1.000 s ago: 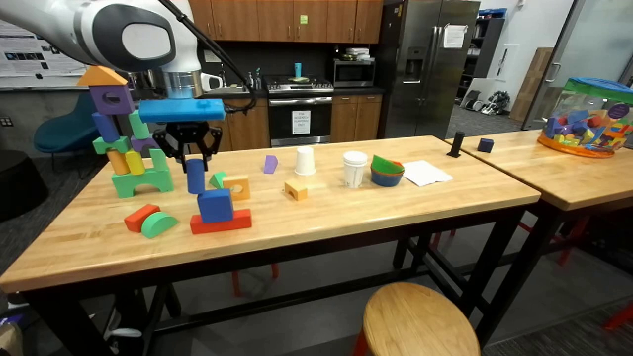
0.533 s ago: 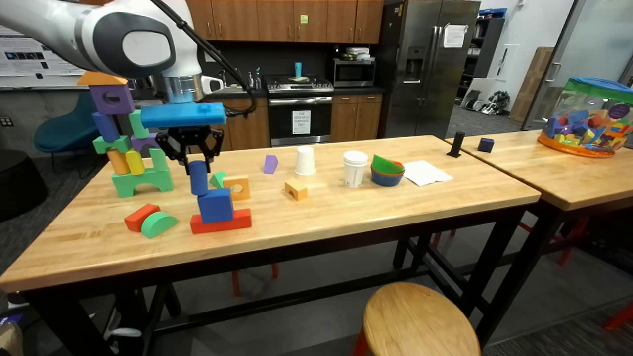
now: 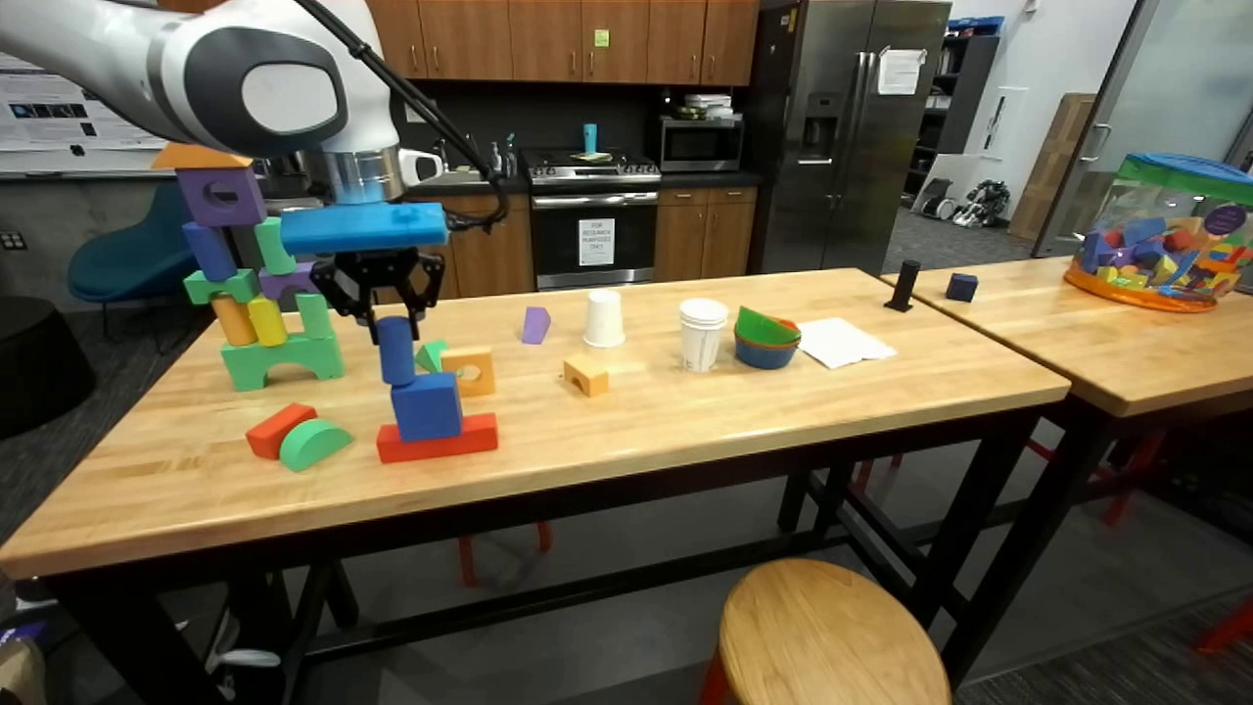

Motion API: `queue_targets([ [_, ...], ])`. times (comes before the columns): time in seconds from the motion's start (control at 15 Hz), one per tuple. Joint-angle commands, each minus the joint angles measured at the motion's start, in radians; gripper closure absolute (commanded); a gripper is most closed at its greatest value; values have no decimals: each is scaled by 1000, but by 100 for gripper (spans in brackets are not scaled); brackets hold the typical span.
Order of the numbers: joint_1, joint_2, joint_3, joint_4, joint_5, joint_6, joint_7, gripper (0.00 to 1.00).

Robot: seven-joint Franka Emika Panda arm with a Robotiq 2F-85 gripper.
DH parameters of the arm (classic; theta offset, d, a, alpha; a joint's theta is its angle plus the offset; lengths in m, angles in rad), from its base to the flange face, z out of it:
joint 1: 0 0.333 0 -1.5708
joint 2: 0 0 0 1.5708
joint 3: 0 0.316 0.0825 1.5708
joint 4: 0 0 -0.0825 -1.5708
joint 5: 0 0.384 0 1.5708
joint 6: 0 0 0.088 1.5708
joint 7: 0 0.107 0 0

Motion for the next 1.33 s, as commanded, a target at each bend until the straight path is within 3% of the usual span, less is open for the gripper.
queue_targets([
  [0.0,4,-31,-1,-22,1,13,7,83],
  [1.27,2,-30,-4,-20,-16,11,11,83],
])
